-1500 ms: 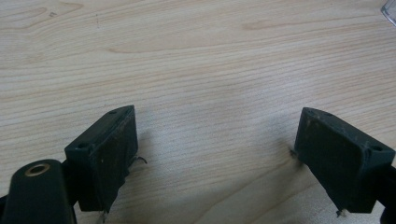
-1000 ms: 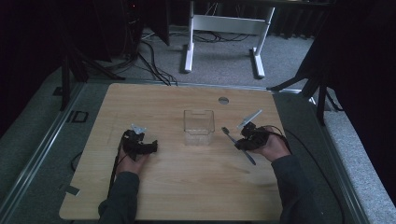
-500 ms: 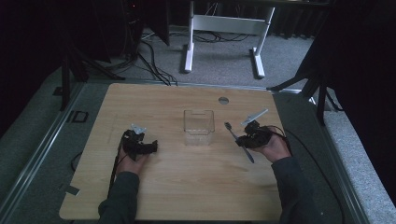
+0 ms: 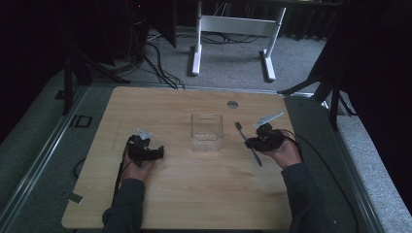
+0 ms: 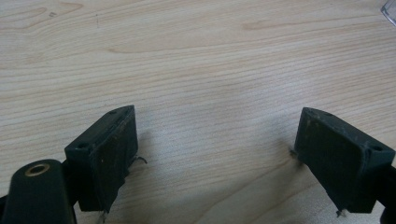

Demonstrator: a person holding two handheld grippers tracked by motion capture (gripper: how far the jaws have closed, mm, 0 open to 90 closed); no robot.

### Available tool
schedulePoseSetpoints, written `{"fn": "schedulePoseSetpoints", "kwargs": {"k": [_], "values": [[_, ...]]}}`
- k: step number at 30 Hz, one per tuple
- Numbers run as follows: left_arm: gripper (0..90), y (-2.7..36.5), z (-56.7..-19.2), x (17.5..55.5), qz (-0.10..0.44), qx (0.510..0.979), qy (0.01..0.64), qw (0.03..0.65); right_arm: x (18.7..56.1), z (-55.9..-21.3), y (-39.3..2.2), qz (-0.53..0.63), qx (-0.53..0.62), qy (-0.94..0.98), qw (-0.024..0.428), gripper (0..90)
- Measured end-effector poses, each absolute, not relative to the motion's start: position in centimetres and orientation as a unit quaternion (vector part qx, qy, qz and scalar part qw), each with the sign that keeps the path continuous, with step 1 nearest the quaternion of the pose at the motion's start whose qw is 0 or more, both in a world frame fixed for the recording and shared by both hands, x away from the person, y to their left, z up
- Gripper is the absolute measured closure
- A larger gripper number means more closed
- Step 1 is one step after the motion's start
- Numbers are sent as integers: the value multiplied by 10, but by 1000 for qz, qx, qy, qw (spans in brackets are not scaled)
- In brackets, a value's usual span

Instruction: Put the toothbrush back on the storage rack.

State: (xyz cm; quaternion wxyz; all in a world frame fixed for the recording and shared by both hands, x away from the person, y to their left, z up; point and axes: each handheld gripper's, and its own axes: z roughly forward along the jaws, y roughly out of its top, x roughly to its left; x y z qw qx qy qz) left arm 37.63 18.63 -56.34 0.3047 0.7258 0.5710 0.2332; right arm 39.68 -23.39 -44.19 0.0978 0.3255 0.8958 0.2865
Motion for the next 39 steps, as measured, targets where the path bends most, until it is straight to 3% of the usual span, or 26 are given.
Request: {"fn": "schedulePoseSetpoints", "kwargs": {"k": [39], "values": [[137,186,-563,376,233,726,571,305,398,-424,-233,354,345,859,135,780]]}}
